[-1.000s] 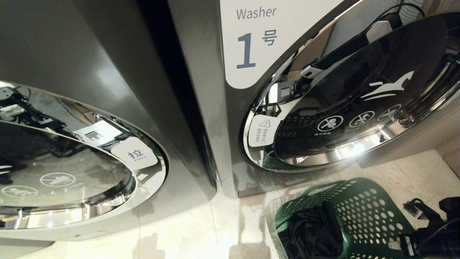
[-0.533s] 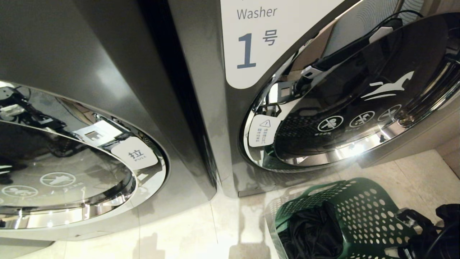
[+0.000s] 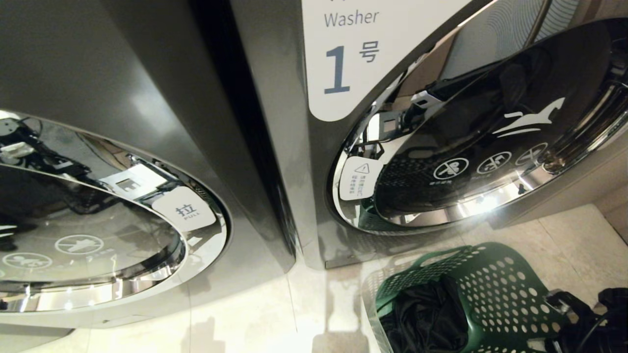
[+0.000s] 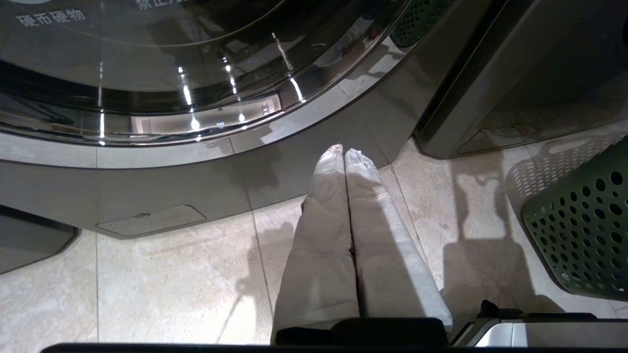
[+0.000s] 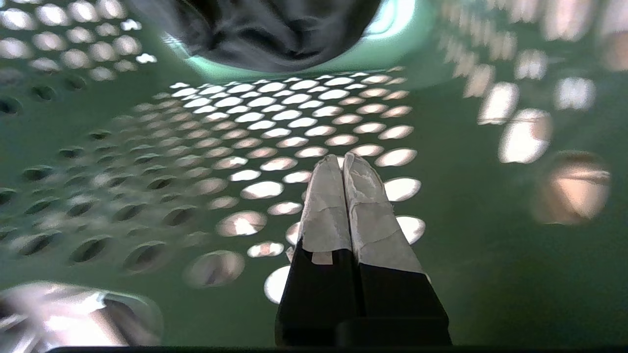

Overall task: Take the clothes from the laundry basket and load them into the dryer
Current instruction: Take the clothes out of the basket

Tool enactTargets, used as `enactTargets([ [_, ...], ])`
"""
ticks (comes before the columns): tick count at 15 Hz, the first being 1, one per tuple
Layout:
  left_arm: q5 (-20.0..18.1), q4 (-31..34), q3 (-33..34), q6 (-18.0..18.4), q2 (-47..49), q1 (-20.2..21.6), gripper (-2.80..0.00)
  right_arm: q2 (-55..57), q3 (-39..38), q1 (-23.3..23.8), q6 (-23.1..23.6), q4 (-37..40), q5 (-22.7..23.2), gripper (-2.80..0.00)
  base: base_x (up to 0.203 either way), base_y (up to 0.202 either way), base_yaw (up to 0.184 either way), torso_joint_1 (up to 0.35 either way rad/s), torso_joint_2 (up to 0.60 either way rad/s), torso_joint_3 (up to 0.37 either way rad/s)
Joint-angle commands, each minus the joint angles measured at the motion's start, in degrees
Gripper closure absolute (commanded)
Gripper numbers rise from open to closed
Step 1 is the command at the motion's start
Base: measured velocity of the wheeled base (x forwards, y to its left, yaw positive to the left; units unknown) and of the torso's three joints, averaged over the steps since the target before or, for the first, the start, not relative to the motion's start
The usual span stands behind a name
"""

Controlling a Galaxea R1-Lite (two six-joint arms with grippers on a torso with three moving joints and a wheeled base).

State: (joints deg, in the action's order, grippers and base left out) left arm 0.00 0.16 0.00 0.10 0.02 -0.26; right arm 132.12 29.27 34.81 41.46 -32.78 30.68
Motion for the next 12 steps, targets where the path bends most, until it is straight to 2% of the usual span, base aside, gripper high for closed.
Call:
enactTargets([
  [1, 0.0, 0.0, 0.0, 0.0, 0.0, 0.0, 0.0, 4.0, 0.9, 0.3, 0.5, -1.5, 0.2, 0.0, 0.0, 0.0, 0.0, 0.0, 0.0, 0.0],
  [5, 0.0, -0.1, 0.0, 0.0, 0.0, 0.0, 0.0, 7.9, 2.4, 0.2, 4.4, -2.1, 0.3, 0.0, 0.0, 0.0, 0.0, 0.0, 0.0, 0.0],
  [8, 0.0, 0.0, 0.0, 0.0, 0.0, 0.0, 0.0, 9.8, 2.8, -0.1, 5.6, -3.6, 0.1, 0.0, 0.0, 0.0, 0.0, 0.0, 0.0, 0.0],
  [12, 0.0, -0.1, 0.0, 0.0, 0.0, 0.0, 0.0, 11.5, 11.6, 0.0, 4.6, -4.7, -2.1, 0.0, 0.0, 0.0, 0.0, 0.0, 0.0, 0.0],
])
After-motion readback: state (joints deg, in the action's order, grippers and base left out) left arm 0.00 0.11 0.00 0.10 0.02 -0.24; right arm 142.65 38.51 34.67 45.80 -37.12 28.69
